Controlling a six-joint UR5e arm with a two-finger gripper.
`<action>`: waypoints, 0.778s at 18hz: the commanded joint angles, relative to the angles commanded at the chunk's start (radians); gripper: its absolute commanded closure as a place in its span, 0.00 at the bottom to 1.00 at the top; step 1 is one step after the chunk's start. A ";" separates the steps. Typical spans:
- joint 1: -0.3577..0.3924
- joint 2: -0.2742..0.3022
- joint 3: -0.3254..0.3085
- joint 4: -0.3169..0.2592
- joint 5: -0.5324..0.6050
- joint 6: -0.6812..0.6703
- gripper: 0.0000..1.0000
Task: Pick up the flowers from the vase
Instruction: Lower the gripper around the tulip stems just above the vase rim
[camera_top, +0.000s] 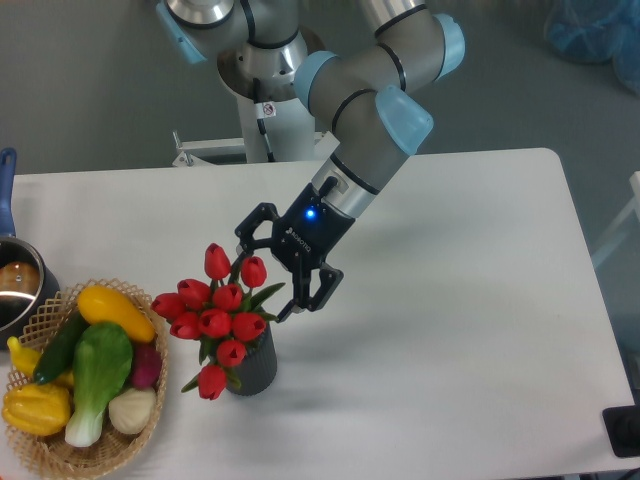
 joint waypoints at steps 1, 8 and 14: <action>-0.006 -0.009 0.003 0.000 0.000 -0.002 0.00; -0.015 -0.020 0.011 0.003 -0.011 -0.008 0.00; -0.028 -0.029 0.017 0.005 -0.032 -0.009 0.00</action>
